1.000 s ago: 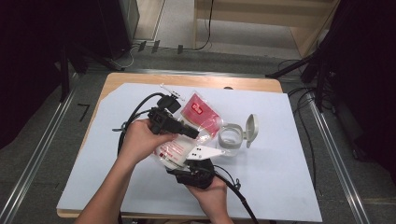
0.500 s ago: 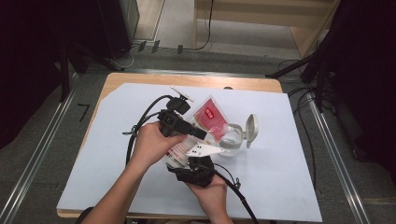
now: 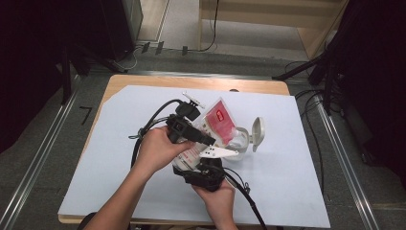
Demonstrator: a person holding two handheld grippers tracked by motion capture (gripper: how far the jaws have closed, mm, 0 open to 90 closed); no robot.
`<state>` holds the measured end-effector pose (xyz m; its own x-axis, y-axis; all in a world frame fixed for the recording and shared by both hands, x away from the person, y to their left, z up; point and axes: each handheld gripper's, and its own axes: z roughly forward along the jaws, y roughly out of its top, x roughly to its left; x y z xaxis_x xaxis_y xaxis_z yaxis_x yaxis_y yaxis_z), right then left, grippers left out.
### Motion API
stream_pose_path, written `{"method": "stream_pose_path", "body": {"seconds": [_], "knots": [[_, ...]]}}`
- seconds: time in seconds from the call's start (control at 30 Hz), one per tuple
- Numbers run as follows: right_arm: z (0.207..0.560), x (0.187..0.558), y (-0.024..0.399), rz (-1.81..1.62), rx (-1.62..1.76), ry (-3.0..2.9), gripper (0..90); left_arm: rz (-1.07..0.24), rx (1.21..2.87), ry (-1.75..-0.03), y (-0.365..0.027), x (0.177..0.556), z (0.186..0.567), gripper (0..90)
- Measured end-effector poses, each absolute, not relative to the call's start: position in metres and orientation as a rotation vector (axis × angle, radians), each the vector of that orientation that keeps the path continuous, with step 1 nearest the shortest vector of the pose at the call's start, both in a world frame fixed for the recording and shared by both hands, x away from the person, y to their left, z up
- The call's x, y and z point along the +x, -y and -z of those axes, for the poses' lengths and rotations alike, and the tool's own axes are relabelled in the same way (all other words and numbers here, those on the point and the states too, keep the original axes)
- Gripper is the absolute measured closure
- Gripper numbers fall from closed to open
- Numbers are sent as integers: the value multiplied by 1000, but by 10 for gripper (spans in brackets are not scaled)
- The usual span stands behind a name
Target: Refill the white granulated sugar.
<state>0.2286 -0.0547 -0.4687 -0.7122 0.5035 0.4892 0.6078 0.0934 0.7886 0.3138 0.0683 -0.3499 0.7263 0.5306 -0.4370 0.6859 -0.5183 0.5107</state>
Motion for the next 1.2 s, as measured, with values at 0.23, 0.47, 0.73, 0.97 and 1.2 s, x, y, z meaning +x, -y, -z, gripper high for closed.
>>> {"method": "stream_pose_path", "body": {"seconds": [0.23,0.47,0.73,0.97,1.2], "knots": [[462,226,53,1708,-1148,2408,585,345,2237,-919,-70,317,346,814],[460,229,51,1727,-1102,2431,547,360,2223,-946,-65,323,339,813],[456,233,48,1732,-1131,2360,563,347,2230,-943,-53,328,332,782],[464,233,53,1754,-1204,2259,599,321,2262,-941,-53,328,340,785],[469,235,58,1755,-1225,2178,606,318,2287,-944,-50,327,344,736]]}}
